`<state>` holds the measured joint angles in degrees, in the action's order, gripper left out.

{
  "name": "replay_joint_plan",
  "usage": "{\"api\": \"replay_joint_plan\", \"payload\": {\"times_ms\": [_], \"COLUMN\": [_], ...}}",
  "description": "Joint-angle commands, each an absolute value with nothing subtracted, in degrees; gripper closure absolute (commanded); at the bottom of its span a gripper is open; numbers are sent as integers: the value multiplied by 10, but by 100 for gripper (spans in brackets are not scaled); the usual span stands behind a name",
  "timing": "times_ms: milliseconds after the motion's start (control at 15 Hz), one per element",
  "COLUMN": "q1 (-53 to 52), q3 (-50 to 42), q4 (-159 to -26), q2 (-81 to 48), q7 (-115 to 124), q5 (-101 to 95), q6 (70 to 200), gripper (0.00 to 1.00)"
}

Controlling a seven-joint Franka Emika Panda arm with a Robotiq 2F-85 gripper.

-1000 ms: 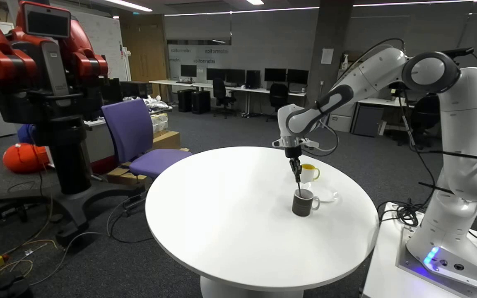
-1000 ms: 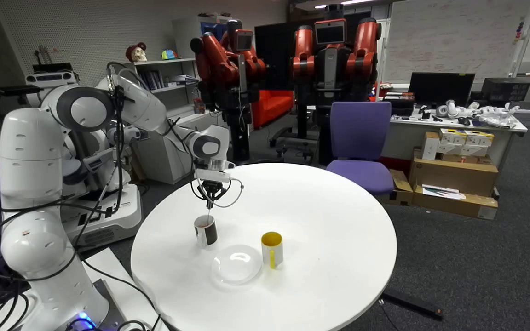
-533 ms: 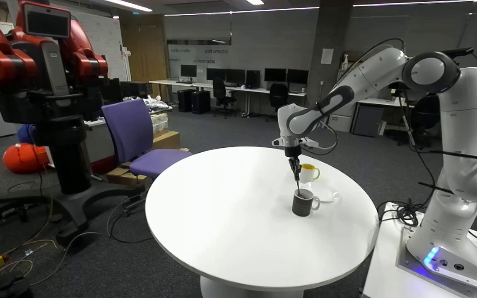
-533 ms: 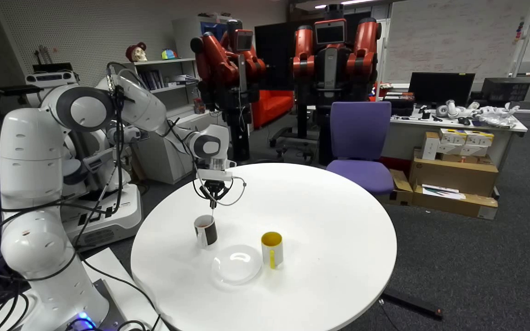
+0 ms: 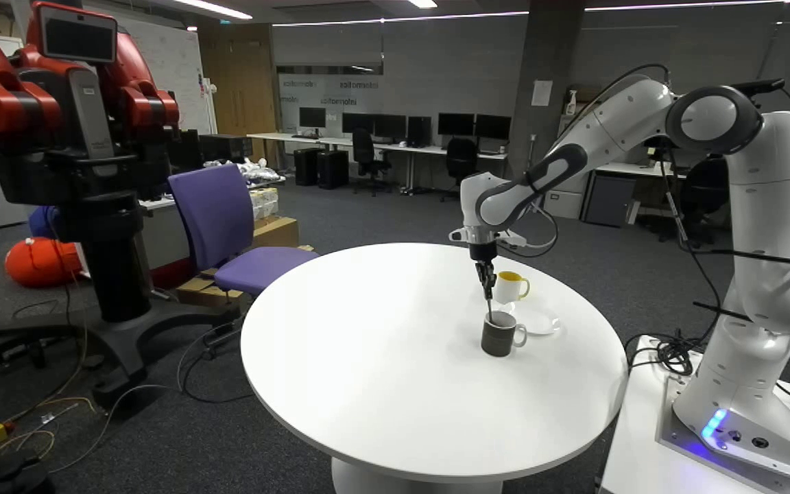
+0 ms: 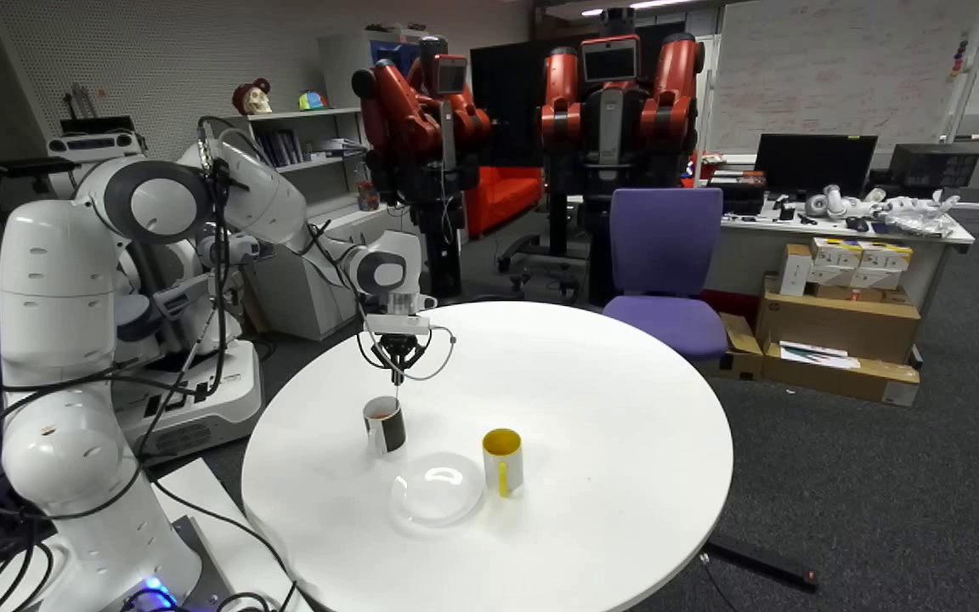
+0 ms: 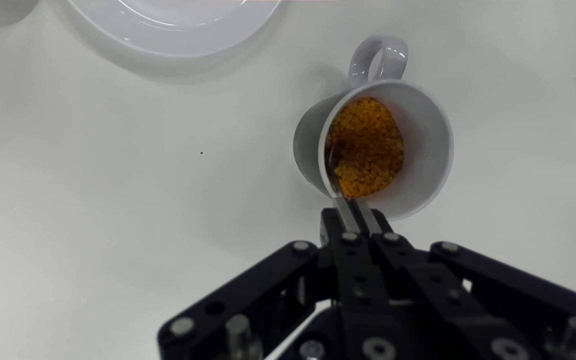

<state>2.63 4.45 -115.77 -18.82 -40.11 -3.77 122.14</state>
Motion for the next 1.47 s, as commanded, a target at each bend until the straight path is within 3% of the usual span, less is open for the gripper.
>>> {"api": "replay_joint_plan", "payload": {"times_ms": [0, 1400], "q1": [20, 3], "q3": [44, 49], "q4": [-1177, -1195], "q2": [-172, -156], "q7": [-389, -368], "q5": [-47, -67], "q6": [1236, 1225], "gripper": [99, 99]}}
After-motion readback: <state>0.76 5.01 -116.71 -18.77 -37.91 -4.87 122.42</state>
